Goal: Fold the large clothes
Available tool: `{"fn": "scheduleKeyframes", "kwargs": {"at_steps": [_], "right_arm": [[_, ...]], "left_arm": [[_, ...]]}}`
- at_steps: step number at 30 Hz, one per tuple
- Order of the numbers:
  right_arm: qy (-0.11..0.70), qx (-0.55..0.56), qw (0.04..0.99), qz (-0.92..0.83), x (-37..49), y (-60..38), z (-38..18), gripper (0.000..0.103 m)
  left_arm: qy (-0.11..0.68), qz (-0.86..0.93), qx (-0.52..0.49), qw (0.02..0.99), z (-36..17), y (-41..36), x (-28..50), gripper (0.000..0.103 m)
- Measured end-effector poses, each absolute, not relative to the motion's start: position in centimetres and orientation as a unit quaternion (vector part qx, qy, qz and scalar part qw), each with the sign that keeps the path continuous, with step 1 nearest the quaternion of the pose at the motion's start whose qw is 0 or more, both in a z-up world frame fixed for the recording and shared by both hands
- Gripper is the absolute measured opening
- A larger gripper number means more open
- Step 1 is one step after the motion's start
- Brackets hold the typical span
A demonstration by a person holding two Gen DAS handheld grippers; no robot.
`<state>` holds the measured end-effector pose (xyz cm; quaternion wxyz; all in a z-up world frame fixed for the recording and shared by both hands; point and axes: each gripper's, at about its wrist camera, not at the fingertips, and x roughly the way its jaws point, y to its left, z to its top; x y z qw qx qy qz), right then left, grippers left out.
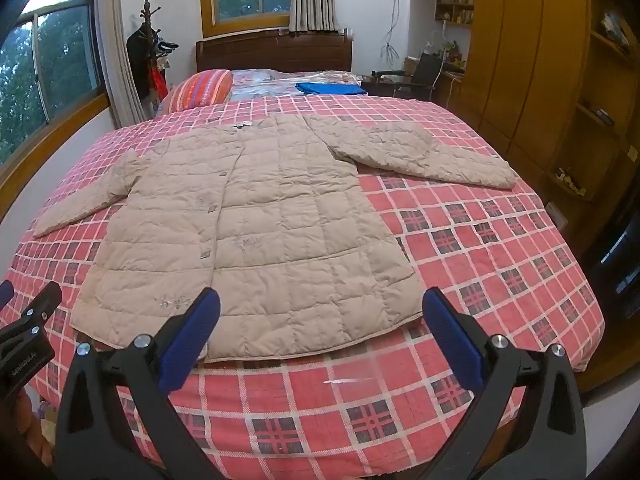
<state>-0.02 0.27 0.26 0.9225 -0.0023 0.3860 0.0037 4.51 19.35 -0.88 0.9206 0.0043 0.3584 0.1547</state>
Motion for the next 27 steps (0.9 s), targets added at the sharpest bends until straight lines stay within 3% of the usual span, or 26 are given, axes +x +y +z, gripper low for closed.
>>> {"fn": "scheduleKeyframes", "kwargs": {"at_steps": [27], "right_arm": [[0.386, -0.005, 0.923, 0.010, -0.07, 0.98, 0.10, 0.101]], "left_arm": [[0.358, 0.155, 0.003, 0.921, -1.04, 19.41, 4.36, 0.099]]}}
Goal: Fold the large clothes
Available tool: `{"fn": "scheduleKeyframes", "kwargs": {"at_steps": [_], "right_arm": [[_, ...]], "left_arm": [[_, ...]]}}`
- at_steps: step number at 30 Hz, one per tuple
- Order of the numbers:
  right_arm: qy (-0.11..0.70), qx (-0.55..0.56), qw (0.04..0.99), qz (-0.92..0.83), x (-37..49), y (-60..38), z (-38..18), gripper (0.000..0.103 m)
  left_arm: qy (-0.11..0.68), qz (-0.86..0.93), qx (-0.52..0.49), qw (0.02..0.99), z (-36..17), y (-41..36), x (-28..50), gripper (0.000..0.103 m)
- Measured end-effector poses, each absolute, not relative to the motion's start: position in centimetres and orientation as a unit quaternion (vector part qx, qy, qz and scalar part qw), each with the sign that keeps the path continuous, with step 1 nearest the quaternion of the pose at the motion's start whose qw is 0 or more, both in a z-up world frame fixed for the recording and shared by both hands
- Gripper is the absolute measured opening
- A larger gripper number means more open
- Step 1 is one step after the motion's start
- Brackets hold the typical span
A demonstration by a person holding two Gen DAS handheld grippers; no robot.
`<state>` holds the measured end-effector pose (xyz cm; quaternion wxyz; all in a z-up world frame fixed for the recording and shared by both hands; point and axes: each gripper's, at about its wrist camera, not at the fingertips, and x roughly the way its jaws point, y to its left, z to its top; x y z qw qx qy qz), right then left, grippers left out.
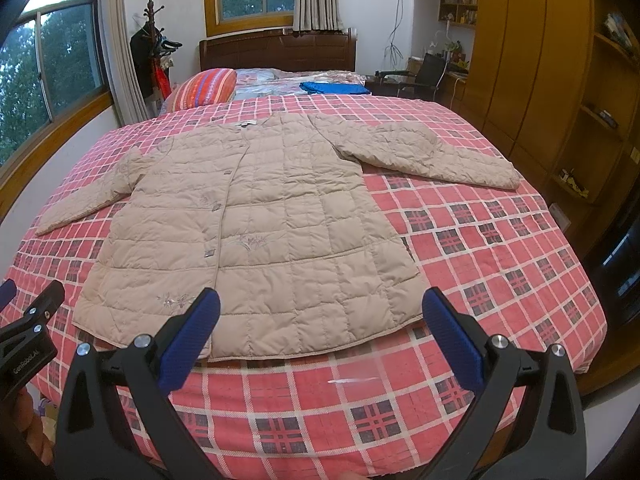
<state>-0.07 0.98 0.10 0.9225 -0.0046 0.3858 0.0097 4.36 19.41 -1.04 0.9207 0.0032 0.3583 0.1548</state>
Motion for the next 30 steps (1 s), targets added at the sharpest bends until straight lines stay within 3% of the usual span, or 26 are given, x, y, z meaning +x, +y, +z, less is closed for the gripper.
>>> {"fn": "scheduleKeyframes", "kwargs": {"at_steps": [30], "right_arm": [[0.389, -0.004, 0.921, 0.010, -0.04, 1.13, -0.09, 0.101]], "left_arm": [[0.364, 0.156, 0.000, 0.918, -1.68, 19.94, 4.17, 0.099]]}}
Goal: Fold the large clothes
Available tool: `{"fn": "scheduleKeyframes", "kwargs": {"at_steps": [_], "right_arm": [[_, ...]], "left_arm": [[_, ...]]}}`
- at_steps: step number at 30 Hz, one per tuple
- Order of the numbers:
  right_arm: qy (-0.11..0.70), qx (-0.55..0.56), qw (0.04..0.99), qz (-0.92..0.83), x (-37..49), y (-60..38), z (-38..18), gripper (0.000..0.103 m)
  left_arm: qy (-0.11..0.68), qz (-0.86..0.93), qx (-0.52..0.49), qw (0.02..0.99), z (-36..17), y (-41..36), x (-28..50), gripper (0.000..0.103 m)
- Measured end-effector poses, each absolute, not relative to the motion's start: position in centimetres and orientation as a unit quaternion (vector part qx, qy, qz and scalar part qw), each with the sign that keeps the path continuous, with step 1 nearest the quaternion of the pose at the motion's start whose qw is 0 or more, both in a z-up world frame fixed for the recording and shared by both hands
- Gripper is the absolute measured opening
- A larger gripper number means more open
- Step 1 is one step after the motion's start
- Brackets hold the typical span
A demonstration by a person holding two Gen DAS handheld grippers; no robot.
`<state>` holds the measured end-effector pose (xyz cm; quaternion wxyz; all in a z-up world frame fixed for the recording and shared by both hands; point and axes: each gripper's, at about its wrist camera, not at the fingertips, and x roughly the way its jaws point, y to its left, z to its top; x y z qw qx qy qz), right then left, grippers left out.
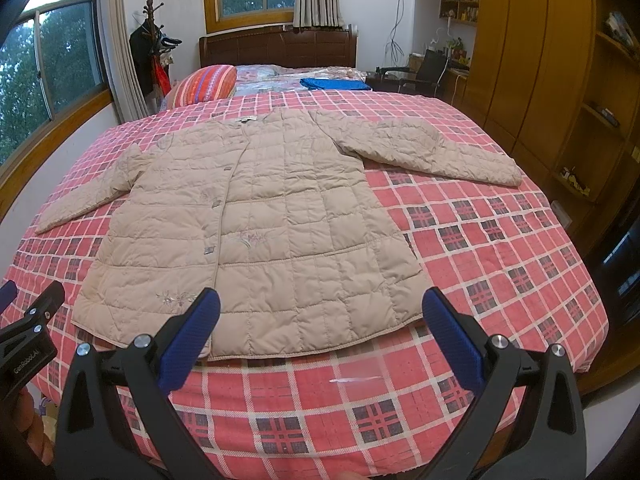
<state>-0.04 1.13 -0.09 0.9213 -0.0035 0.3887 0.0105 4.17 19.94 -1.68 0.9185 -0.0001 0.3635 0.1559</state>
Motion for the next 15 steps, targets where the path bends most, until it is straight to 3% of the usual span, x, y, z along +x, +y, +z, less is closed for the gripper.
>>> {"fn": "scheduleKeyframes", "kwargs": {"at_steps": [15], "right_arm": [[0.392, -0.005, 0.920, 0.012, 0.05, 1.27, -1.08, 0.101]], "left_arm": [[0.369, 0.155, 0.000, 0.916, -2.05, 20.02, 4.48, 0.099]]}}
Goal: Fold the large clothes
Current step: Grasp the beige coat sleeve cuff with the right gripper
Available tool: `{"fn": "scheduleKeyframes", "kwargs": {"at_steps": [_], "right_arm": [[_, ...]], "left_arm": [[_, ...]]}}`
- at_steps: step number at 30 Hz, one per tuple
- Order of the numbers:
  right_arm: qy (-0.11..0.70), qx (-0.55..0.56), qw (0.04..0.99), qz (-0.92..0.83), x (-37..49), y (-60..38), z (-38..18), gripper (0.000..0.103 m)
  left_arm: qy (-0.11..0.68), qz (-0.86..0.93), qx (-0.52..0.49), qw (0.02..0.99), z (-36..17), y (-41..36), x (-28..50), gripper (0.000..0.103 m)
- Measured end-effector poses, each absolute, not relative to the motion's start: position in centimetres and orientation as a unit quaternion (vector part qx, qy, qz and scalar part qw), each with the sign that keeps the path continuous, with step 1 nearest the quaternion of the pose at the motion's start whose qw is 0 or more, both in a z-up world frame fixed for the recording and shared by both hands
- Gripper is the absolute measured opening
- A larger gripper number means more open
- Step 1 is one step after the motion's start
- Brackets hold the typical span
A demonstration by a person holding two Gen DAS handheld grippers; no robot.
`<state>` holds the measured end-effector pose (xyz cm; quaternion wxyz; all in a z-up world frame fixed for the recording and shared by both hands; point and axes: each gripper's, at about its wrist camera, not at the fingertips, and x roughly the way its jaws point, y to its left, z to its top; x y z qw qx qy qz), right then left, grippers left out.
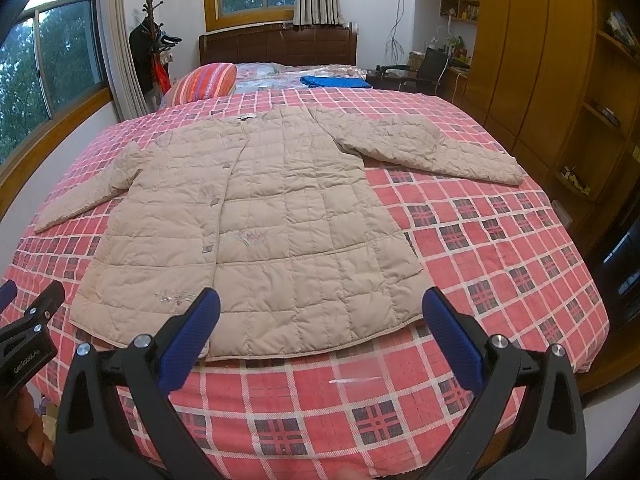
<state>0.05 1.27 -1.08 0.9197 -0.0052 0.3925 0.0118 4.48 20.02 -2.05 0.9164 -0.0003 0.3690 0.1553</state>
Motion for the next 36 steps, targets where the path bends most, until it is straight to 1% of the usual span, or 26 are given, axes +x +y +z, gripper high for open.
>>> {"fn": "scheduleKeyframes", "kwargs": {"at_steps": [12, 18, 22, 25, 29, 32, 34, 36], "right_arm": [[0.399, -0.008, 0.916, 0.035, 1.2, 0.8, -1.3, 0.101], [0.413, -0.003, 0.910, 0.040, 3.7, -0.7, -1.2, 0.101], [0.420, -0.009, 0.907, 0.013, 6.9, -3.4, -0.7, 0.101], [0.412, 0.004, 0.911, -0.016, 10.8, -7.6, 0.4, 0.101], [0.408, 0.073, 0.909, -0.030, 16.3, -14.9, 1.2, 0.101], [0.408, 0.072, 0.908, -0.068, 20.7, -19.6, 0.9, 0.101], [0.422, 0.061, 0.899, -0.102, 23.6, -22.2, 0.3, 0.100], [0.418, 0.071, 0.897, -0.126, 25.8, -25.3, -0.1, 0.100]], "left_arm": [[0.378, 0.155, -0.001, 0.913, -2.5, 19.9, 5.7, 0.099], [0.380, 0.151, 0.011, 0.912, -2.6, 19.3, 8.9, 0.099], [0.384, 0.129, 0.012, 0.914, -1.9, 18.5, 13.4, 0.099], [0.386, 0.109, 0.006, 0.916, -1.4, 17.3, 18.0, 0.099], [0.402, 0.065, 0.029, 0.913, -1.5, 14.5, 25.0, 0.099], [0.424, 0.033, 0.025, 0.905, -2.4, 12.3, 30.4, 0.099], [0.432, 0.008, 0.019, 0.901, -3.1, 11.2, 33.1, 0.099], [0.444, -0.049, -0.003, 0.895, -4.4, 9.9, 36.2, 0.099]]}}
